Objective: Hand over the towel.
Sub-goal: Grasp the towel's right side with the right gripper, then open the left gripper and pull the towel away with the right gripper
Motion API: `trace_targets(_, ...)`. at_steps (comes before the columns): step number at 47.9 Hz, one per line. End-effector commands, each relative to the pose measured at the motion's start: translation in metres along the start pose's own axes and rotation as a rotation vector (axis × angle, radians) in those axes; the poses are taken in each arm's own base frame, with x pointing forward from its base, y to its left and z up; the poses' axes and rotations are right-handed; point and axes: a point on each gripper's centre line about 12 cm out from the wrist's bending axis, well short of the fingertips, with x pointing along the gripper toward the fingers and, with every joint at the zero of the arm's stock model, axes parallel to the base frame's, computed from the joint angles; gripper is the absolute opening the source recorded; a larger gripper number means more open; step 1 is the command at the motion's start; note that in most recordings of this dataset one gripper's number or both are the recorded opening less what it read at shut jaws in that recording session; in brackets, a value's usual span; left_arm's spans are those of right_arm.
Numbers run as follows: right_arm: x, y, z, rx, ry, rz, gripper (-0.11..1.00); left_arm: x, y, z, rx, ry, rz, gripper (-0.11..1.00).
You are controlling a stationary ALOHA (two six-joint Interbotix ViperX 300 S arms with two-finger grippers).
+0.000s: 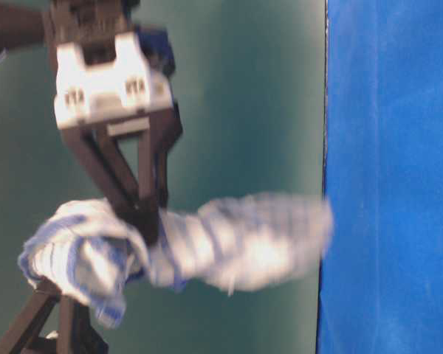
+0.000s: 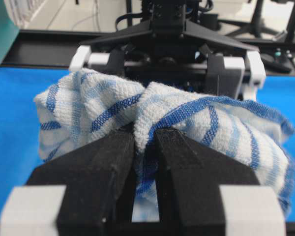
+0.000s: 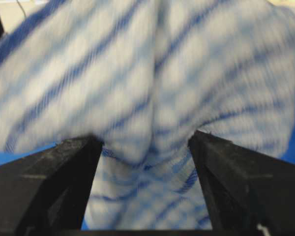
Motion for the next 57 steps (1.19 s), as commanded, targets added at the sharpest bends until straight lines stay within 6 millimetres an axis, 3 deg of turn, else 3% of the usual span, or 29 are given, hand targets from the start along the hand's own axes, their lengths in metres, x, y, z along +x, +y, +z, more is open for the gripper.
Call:
trace_targets(1, 0.012, -0.001, 0.016, 0.004, -0.034, -0.004, 0.72, 0.003, -0.003, 0.013, -0.001, -0.04, -0.009, 0.05)
trace_targets(11, 0.021, -0.002, 0.015, 0.006, -0.011, -0.007, 0.72, 0.003, -0.005, 0.013, -0.001, -0.041, -0.015, 0.05)
trace_targets(15, 0.02, -0.002, 0.013, 0.004, 0.004, -0.008, 0.66, 0.003, -0.005, 0.013, -0.002, -0.041, -0.016, 0.05)
trace_targets(24, 0.02, -0.002, 0.009, 0.0, 0.04, -0.007, 0.17, 0.003, -0.005, 0.014, -0.01, -0.046, -0.016, 0.05)
trace_targets(26, 0.02, -0.002, 0.009, -0.001, 0.043, -0.007, 0.1, 0.003, -0.005, 0.014, -0.013, -0.049, -0.016, 0.05)
trace_targets(42, 0.016, -0.002, 0.011, -0.003, 0.041, -0.006, 0.1, 0.009, -0.005, 0.013, -0.023, -0.04, -0.015, 0.07)
trace_targets(45, 0.012, -0.002, 0.013, -0.003, 0.04, -0.006, 0.1, 0.009, -0.005, 0.013, -0.026, -0.04, -0.014, 0.18)
trace_targets(53, -0.003, 0.0, 0.015, 0.0, 0.04, -0.003, 0.1, 0.005, -0.004, 0.015, -0.025, -0.049, -0.011, 0.68)
trace_targets(57, -0.015, 0.001, 0.019, 0.0, 0.029, 0.001, 0.1, -0.001, -0.003, 0.015, -0.025, -0.05, -0.006, 0.87)
